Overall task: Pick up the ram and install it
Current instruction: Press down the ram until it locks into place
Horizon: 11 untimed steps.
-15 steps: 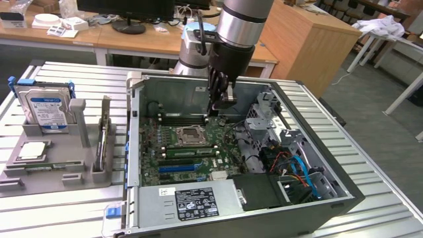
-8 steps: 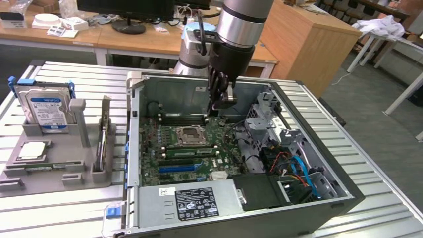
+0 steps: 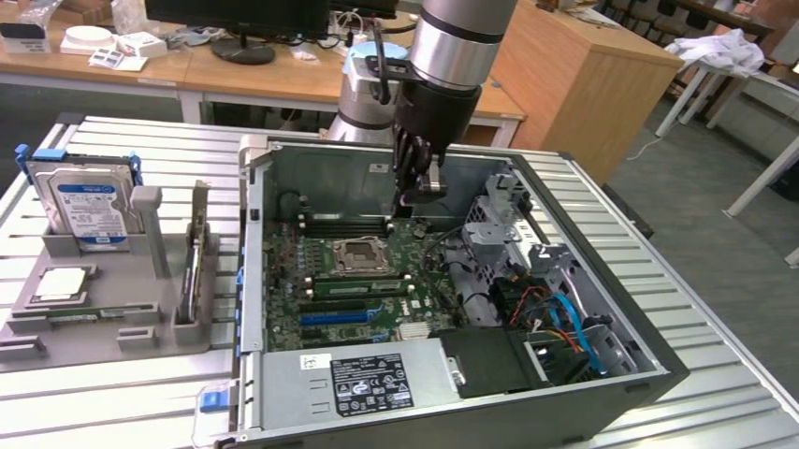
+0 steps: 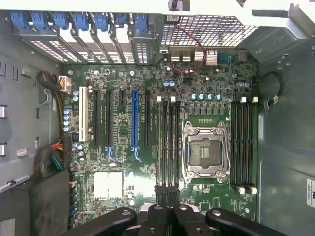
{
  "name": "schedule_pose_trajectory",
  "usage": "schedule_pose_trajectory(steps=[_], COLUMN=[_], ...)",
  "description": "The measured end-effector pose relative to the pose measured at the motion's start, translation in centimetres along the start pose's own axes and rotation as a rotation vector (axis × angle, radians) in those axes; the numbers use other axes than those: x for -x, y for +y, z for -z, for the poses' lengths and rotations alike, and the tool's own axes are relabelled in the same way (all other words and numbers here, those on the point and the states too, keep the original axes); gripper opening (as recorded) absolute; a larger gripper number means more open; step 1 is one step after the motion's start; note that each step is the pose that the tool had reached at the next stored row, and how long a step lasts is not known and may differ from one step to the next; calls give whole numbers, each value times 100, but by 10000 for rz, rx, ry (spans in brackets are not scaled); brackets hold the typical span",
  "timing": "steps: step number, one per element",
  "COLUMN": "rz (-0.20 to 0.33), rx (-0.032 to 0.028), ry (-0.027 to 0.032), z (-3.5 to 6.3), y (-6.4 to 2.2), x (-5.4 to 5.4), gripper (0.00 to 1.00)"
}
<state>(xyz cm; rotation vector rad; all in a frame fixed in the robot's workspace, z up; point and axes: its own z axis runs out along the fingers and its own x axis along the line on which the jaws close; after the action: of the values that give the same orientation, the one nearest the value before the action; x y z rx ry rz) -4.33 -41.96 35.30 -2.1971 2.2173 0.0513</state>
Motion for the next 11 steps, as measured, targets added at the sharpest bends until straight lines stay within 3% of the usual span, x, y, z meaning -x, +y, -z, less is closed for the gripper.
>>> schedule_pose_trajectory(steps=[6,11], rz=[0,0], rx=[1,0], ry=[0,0], z=[0,1], y=[-3,-61], x=[0,0], gripper=[11,11])
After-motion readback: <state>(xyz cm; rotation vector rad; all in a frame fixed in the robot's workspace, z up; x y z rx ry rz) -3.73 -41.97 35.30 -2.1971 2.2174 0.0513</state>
